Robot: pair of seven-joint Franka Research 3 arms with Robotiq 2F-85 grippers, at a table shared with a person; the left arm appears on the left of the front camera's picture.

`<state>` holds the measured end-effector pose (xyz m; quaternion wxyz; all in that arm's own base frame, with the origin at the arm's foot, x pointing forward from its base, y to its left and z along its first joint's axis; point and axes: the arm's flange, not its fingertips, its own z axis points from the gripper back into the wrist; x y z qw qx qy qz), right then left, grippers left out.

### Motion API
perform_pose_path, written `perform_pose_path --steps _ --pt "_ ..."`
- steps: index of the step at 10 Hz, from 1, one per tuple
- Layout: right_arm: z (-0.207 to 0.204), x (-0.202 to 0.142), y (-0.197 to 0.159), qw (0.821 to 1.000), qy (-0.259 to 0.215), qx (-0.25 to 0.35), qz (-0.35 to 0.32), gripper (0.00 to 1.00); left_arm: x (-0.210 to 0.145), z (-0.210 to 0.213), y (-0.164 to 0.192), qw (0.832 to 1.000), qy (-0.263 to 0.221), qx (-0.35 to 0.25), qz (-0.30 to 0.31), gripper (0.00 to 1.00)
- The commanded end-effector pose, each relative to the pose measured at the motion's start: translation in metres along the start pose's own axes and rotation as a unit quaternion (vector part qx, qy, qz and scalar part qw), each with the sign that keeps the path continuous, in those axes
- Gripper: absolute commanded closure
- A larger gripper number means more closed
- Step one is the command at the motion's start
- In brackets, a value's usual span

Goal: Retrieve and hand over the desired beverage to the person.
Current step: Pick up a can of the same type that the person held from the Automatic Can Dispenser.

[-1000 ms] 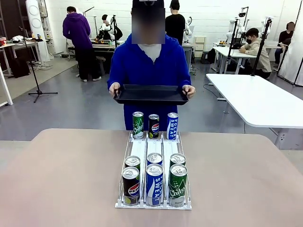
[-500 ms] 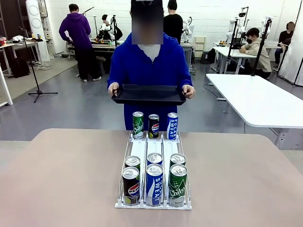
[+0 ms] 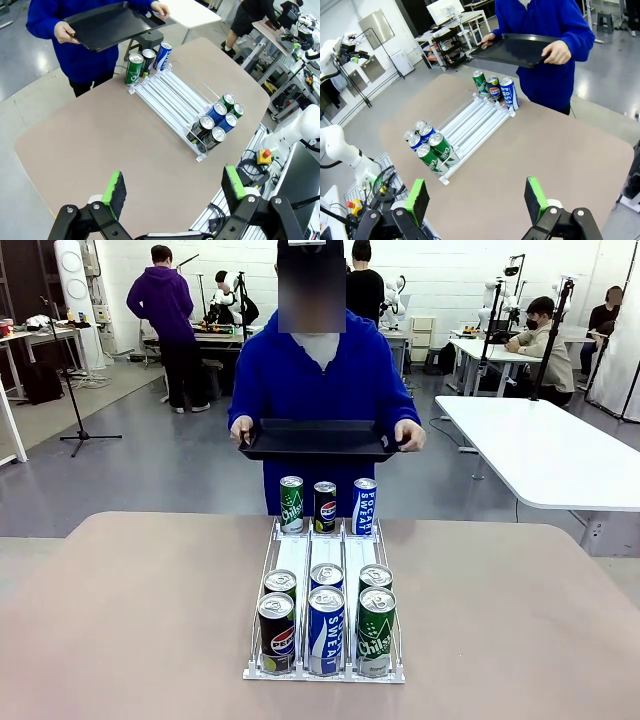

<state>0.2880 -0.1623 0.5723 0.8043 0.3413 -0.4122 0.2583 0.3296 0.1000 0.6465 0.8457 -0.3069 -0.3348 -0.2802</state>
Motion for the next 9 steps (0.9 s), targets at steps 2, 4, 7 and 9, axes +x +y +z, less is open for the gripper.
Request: perform_pose_path --steps 2,4,7,9 --pt "0.0003 0.0045 -0.0035 1.0 -0.011 0.007 0.009 0.0 0.001 0.0014 0.0009 1.0 -0.005 -0.006 -0.003 0.0" --pt "0.0003 0.0045 -0.0035 1.0 -0.011 0.007 0.009 0.0 0.001 0.0014 0.0009 1.0 -0.005 -0.006 -0.003 0.0" --pt "0.0003 0.0045 -0.0035 1.0 -0.011 0.007 0.009 0.0 0.001 0.0014 0.0009 1.0 -0.005 -0.006 -0.003 0.0" --pt "0.0003 0.0045 -0.0035 1.0 -0.011 0.007 0.009 0.0 0.001 0.0014 0.0009 1.0 -0.005 -0.006 -0.003 0.0"
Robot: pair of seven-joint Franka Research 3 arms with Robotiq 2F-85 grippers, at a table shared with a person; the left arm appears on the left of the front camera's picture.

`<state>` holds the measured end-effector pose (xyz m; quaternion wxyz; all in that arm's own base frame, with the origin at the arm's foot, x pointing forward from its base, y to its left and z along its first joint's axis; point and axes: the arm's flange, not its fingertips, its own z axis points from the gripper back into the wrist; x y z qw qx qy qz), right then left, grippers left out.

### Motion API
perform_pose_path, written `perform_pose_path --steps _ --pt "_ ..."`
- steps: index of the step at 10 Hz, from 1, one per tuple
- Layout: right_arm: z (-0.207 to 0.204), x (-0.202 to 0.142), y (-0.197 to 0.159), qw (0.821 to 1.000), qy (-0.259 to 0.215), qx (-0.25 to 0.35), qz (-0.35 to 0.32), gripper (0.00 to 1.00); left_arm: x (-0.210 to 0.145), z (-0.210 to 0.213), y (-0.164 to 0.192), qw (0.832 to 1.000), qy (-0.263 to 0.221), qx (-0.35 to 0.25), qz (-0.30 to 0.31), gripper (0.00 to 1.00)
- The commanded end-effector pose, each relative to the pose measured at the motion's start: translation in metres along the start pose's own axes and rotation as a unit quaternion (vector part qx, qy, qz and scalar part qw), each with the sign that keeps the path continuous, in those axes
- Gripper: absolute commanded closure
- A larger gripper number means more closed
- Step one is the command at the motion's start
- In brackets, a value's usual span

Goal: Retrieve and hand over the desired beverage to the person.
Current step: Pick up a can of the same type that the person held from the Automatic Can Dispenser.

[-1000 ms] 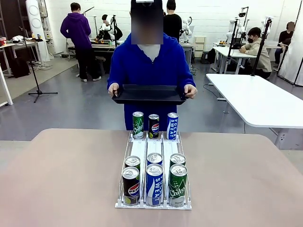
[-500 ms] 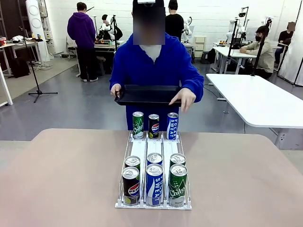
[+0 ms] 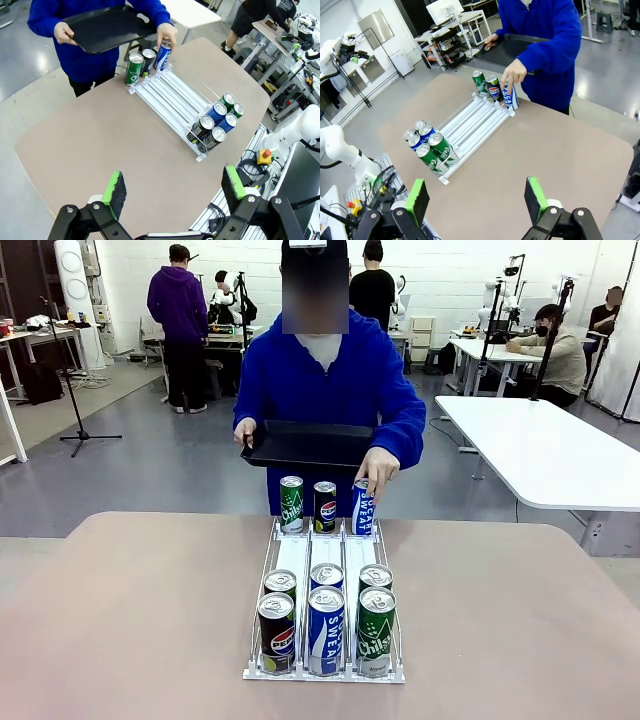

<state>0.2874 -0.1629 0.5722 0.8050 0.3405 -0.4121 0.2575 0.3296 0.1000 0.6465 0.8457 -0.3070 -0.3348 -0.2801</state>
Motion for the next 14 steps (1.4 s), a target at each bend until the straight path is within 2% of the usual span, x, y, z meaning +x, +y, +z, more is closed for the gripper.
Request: perform_pose_path --steps 1,14 --pt "-0.0004 0.005 -0.0034 1.0 -0.012 0.008 0.009 0.0 0.001 0.0014 0.0009 1.0 -0.005 -0.006 -0.003 0.0" --pt "-0.0004 0.005 -0.0034 1.0 -0.012 0.008 0.009 0.0 0.001 0.0014 0.0009 1.0 -0.005 -0.006 -0.003 0.0"
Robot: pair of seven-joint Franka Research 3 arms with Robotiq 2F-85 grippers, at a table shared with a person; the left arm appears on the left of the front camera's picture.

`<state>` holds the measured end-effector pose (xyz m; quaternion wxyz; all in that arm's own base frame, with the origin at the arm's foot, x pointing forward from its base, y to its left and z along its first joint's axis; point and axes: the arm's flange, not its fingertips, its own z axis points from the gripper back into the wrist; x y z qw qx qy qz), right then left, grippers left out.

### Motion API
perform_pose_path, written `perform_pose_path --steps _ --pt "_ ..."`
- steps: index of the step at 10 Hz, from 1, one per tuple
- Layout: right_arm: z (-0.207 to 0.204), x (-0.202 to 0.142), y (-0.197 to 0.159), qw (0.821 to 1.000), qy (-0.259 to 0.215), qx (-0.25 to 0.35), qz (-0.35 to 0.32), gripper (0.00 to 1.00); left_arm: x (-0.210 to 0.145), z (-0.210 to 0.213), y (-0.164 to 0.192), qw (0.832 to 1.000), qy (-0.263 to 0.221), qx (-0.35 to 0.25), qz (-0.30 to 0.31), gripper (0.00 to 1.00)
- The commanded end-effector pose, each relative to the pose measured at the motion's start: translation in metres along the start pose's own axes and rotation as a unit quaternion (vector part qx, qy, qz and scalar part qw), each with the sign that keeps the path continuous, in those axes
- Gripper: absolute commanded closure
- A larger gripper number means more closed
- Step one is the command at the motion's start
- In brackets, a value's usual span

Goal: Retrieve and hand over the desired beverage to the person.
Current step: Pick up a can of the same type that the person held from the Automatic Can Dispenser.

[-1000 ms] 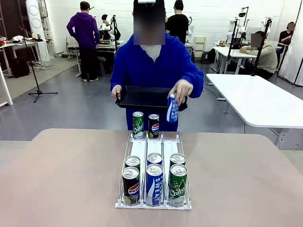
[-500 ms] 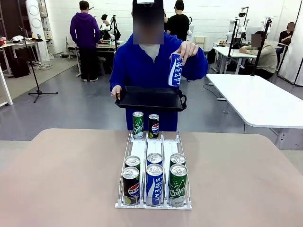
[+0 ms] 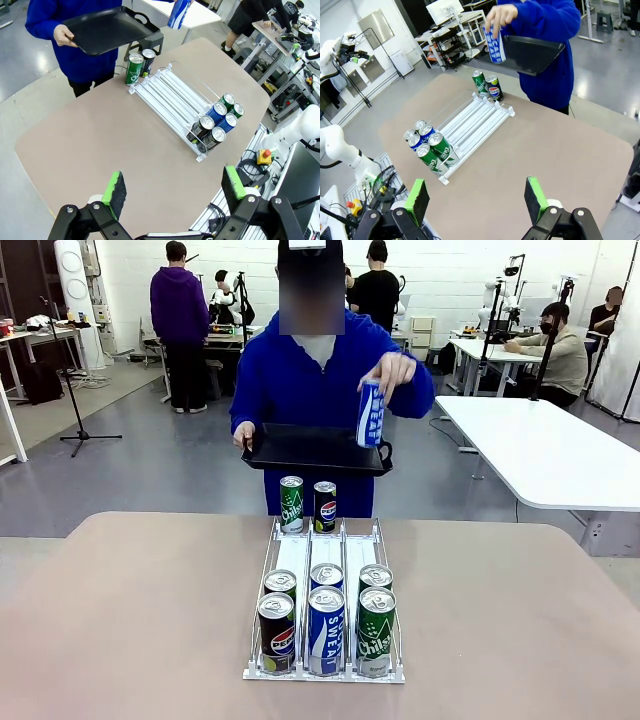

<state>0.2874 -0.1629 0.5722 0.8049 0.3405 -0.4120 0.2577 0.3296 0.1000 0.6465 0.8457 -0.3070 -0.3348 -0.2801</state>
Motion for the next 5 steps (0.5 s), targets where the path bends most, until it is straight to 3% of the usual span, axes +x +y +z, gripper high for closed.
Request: perform_pose_path --steps 1,5 --pt "-0.0004 0.005 -0.0034 1.0 -0.012 0.008 0.009 0.0 0.001 0.0014 0.0009 1.0 -0.005 -0.006 -0.003 0.0" --pt "-0.0004 0.005 -0.0034 1.0 -0.012 0.008 0.009 0.0 0.001 0.0014 0.0009 1.0 -0.005 -0.006 -0.003 0.0"
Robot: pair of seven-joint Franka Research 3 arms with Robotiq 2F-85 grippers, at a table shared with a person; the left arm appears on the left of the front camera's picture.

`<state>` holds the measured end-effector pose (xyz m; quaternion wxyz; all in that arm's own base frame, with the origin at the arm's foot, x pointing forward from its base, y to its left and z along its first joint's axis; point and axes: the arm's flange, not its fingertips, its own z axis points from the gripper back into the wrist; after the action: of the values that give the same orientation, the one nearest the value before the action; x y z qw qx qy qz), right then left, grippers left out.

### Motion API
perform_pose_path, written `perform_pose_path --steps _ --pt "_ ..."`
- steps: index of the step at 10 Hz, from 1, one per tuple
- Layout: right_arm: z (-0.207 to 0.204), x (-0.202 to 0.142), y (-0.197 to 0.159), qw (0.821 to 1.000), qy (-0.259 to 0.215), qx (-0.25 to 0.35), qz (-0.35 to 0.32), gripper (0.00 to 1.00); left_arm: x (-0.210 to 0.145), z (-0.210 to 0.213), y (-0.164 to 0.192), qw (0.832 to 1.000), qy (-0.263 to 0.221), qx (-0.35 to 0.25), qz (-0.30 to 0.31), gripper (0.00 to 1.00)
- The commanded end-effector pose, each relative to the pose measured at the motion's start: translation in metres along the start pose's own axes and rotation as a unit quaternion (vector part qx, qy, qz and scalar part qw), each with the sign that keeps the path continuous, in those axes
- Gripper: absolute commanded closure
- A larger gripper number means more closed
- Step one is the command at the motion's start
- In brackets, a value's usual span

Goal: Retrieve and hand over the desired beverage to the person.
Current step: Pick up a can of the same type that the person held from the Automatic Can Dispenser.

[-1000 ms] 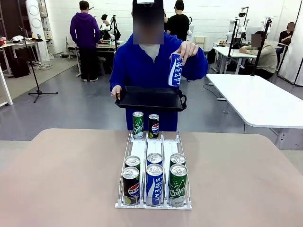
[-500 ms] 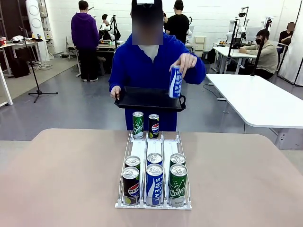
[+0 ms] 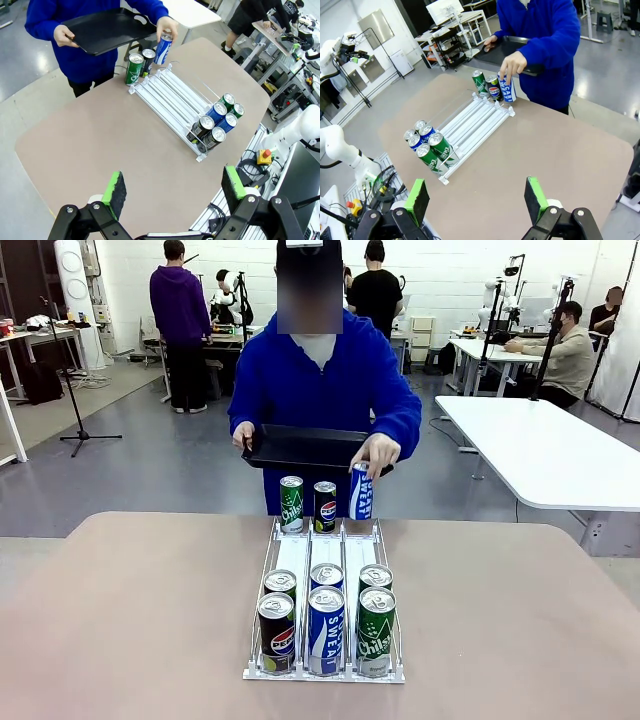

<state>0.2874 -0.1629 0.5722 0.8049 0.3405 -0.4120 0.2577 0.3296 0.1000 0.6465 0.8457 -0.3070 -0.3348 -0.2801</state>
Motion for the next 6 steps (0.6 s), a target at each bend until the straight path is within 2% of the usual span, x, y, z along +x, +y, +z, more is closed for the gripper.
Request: perform_pose_path --steps 1,6 --pt "-0.0004 0.005 -0.0034 1.0 -0.012 0.008 0.009 0.0 0.001 0.0014 0.0009 1.0 -0.005 -0.006 -0.003 0.0" --pt "-0.0004 0.005 -0.0034 1.0 -0.012 0.008 0.009 0.0 0.001 0.0014 0.0009 1.0 -0.005 -0.006 -0.003 0.0"
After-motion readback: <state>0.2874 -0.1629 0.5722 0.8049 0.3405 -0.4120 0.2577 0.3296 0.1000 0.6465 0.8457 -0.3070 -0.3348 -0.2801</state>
